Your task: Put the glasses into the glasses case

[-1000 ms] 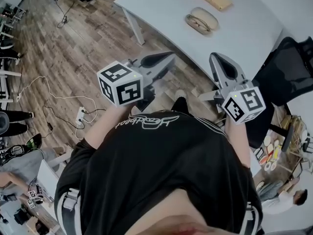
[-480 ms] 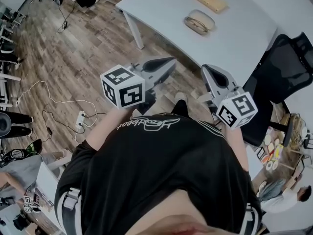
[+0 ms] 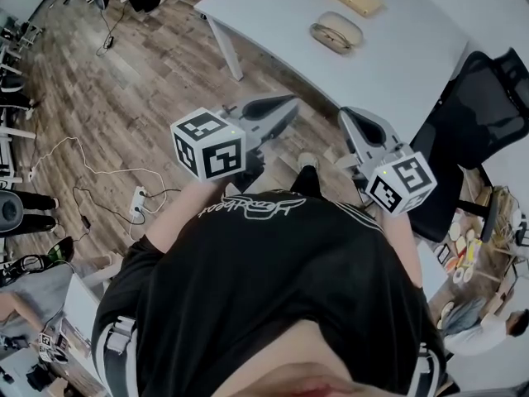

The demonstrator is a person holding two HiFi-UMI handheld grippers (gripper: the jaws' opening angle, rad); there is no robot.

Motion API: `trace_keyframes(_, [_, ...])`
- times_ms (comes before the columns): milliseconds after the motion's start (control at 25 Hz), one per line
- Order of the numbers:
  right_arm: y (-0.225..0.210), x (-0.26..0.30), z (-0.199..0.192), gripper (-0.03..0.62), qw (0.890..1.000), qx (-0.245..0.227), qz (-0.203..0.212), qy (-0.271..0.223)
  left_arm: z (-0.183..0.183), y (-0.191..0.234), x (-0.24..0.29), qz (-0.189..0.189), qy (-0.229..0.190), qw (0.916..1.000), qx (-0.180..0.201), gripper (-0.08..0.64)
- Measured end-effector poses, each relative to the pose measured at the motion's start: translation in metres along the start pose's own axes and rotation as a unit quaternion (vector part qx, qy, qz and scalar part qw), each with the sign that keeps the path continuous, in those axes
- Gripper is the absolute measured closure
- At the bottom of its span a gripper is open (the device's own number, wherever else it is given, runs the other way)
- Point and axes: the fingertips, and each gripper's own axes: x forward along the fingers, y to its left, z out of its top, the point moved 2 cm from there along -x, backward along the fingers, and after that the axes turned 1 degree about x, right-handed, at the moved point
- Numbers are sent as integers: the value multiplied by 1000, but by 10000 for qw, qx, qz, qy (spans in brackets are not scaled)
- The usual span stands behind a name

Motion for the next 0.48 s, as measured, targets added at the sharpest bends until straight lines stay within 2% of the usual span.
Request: trace_keyframes(480, [-2,0,-7,583,10000,17,9,79,-6,4,4,-9,66,10000,-62,552])
